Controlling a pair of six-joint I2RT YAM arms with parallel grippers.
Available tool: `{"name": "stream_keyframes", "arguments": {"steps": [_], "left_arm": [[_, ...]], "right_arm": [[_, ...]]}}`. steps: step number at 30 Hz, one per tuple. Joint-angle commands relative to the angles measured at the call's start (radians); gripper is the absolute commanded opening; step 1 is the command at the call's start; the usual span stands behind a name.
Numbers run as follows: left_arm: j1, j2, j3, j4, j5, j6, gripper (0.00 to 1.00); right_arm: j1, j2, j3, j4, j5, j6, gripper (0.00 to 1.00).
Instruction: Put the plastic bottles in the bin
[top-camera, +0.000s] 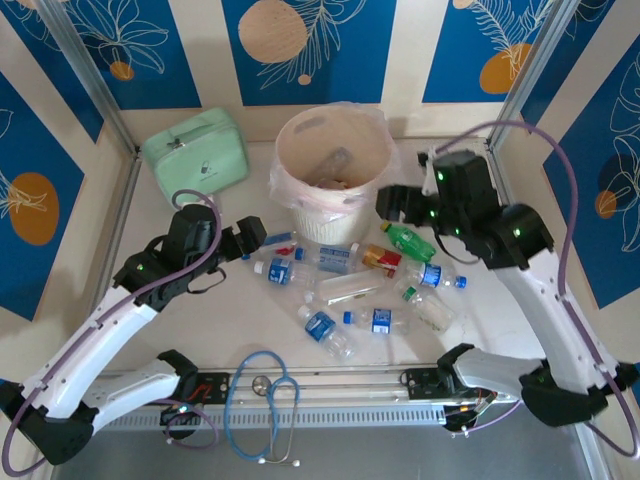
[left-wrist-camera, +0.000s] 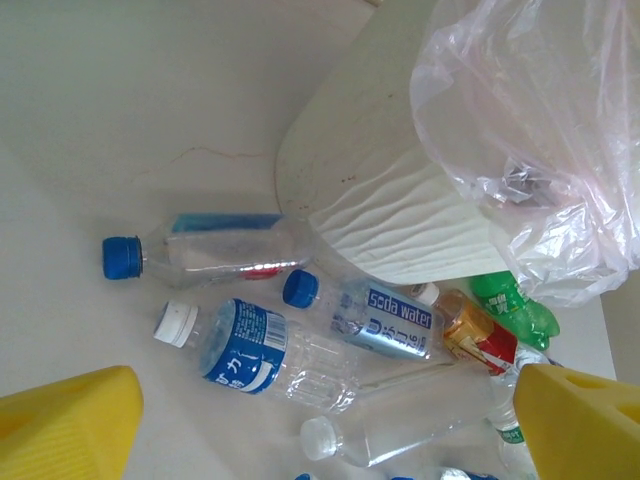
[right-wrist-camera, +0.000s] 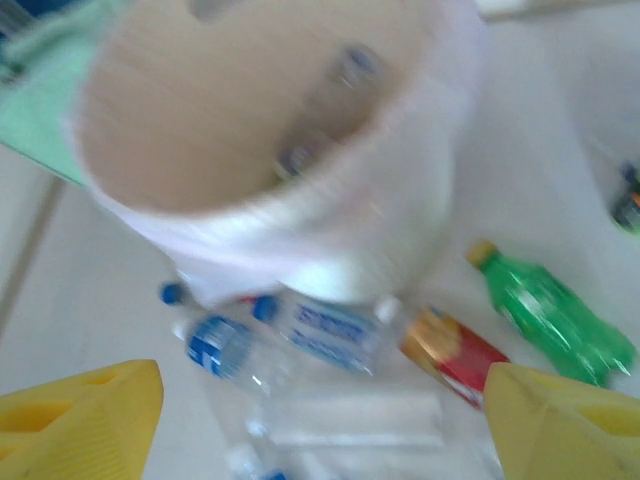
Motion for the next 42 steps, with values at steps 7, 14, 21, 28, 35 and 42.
{"name": "stream_keyframes", "arguments": {"steps": [7, 14, 21, 28, 35, 42], "left_arm": [[0.006, -0.005, -0.041, 0.036, 0.040, -0.036, 0.93], [0.006, -0.009, -0.103, 0.059, 0.065, -0.058, 0.91], [-0.011, 0.027, -0.206, 0.156, 0.188, 0.042, 0.80], [-0.134, 0.147, -0.262, 0.295, 0.298, 0.200, 0.78], [-0.252, 0.279, -0.194, 0.283, 0.308, 0.407, 0.78], [-0.298, 0.441, -0.059, 0.252, 0.256, 0.681, 0.80]], "right_arm": [[-0.101, -0.119, -0.314, -0.112, 0.000, 0.149, 0.84], [-0.071, -0.089, -0.465, 0.009, -0.172, 0.178, 0.81], [-0.045, -0.098, -0.527, 0.036, -0.157, 0.237, 0.79], [-0.048, -0.079, -0.560, 0.071, -0.220, 0.322, 0.78], [-0.039, -0.068, -0.569, 0.043, -0.183, 0.391, 0.77], [-0.065, -0.116, -0.550, 0.002, -0.167, 0.428, 0.76]]}}
